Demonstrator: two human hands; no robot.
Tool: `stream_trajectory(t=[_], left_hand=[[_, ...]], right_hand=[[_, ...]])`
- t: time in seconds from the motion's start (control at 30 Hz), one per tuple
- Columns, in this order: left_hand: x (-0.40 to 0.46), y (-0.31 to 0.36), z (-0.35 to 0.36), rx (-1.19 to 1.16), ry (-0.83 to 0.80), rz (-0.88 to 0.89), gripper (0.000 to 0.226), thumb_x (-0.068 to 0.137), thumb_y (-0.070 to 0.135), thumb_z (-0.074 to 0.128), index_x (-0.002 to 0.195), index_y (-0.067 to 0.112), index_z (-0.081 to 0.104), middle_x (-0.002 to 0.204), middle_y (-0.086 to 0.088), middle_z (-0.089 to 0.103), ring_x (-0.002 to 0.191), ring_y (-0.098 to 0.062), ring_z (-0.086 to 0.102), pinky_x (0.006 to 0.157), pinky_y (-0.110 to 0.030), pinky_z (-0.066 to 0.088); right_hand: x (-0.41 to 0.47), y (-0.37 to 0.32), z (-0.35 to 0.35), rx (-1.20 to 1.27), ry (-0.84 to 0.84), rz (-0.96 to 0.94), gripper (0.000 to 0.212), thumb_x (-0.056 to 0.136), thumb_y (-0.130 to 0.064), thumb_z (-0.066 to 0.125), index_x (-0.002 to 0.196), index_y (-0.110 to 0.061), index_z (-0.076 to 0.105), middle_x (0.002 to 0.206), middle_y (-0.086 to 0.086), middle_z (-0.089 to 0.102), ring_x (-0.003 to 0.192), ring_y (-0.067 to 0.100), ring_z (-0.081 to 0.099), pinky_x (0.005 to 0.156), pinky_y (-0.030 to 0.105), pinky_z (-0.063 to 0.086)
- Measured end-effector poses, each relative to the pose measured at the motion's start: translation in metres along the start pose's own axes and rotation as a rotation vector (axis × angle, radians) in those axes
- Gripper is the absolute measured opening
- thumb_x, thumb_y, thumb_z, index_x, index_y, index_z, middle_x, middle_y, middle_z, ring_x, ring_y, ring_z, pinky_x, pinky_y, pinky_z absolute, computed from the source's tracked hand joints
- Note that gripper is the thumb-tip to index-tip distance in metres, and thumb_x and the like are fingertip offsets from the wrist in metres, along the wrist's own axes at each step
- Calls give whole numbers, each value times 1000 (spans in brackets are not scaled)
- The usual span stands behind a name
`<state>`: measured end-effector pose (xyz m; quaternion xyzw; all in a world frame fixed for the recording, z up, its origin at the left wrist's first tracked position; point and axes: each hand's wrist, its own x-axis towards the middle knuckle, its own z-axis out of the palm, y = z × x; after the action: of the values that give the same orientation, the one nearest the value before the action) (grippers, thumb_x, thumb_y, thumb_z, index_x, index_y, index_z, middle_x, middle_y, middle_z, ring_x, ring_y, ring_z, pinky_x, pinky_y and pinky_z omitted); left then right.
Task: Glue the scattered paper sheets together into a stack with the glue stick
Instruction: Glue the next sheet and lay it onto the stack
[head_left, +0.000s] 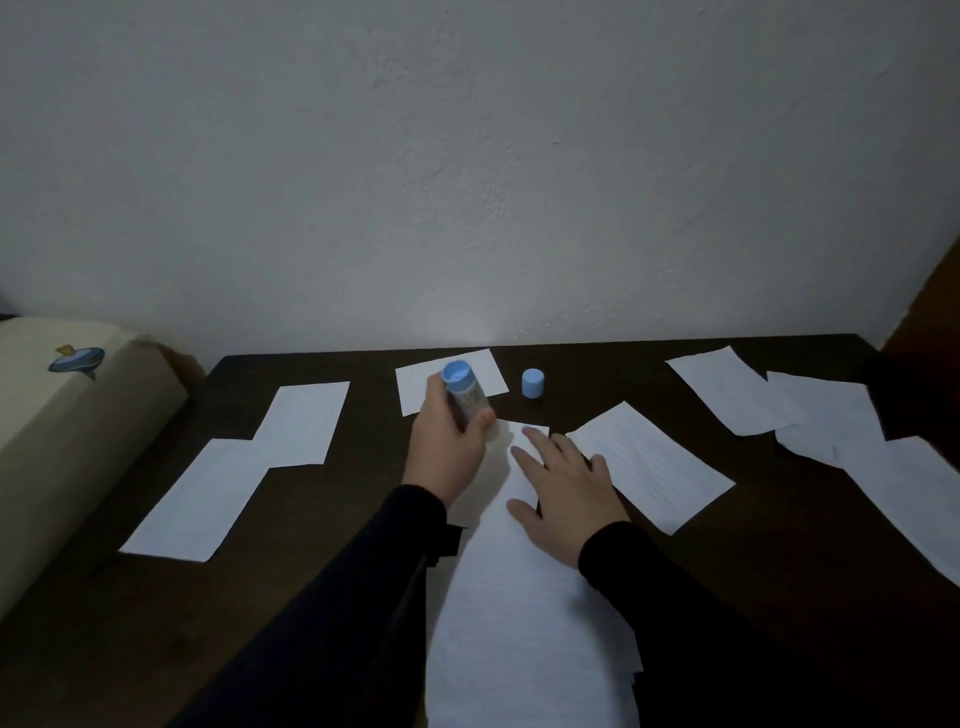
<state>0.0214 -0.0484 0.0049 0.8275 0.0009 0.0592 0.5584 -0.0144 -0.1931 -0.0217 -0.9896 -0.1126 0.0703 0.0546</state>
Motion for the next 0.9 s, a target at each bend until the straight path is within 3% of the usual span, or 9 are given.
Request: stream_trajectory(t=[0.13, 0.33, 0.47, 0.6, 0.73, 0.8, 0.9], left_hand=[[19, 3, 29, 109, -57, 32, 40, 91, 18, 62, 125, 24, 42, 131, 0, 55, 121, -15, 52, 91, -27, 44], [30, 10, 48, 254, -197, 72, 40, 92, 18, 60, 128, 21, 42, 128, -3, 56, 118, -17, 54, 97, -34, 45], [39, 6, 43, 367, -220, 120, 42, 91, 13, 60, 129, 19, 43, 127, -2, 55, 116, -15, 53, 93, -28, 43], [44, -5, 24, 371, -128, 92, 37, 91, 11, 61, 124, 20, 46, 116, 0, 56, 98, -6, 51, 83, -23, 38], [48, -16, 8, 376, -60, 49, 37, 92, 16, 60, 125, 21, 45, 104, 4, 57, 98, -13, 58, 85, -24, 42], [44, -15, 1, 230, 25, 59, 52, 93, 14, 58, 138, 24, 34, 99, 11, 54, 92, -7, 60, 82, -21, 44], [36, -9, -16, -116, 247, 58, 73, 92, 11, 61, 144, 36, 16, 112, 8, 50, 93, -7, 62, 85, -27, 52]], right_hand=[[6, 11, 12, 20, -132, 34, 66, 97, -59, 24, 154, -28, 9, 162, -8, -1, 148, 24, -2, 114, 57, 8], [9, 10, 15, 42, -109, 54, 64, 96, -60, 27, 151, -27, 21, 161, -8, 7, 148, 22, 1, 114, 57, 8], [8, 12, 13, 45, -116, 54, 66, 96, -59, 28, 153, -29, 15, 161, -9, 4, 148, 22, 1, 114, 57, 10], [6, 13, 14, 27, -126, 60, 66, 97, -59, 27, 154, -30, 8, 162, -11, -1, 148, 22, -1, 113, 56, 10], [7, 12, 13, 7, -139, 60, 67, 97, -59, 25, 153, -30, 6, 162, -10, -3, 148, 22, -2, 114, 57, 10], [5, 12, 13, 5, -141, 62, 66, 97, -59, 25, 154, -30, 5, 162, -9, -3, 148, 22, -2, 114, 57, 9], [2, 9, 12, -41, -136, 96, 66, 98, -58, 22, 154, -27, 5, 162, -6, -2, 148, 24, 0, 113, 59, 6]])
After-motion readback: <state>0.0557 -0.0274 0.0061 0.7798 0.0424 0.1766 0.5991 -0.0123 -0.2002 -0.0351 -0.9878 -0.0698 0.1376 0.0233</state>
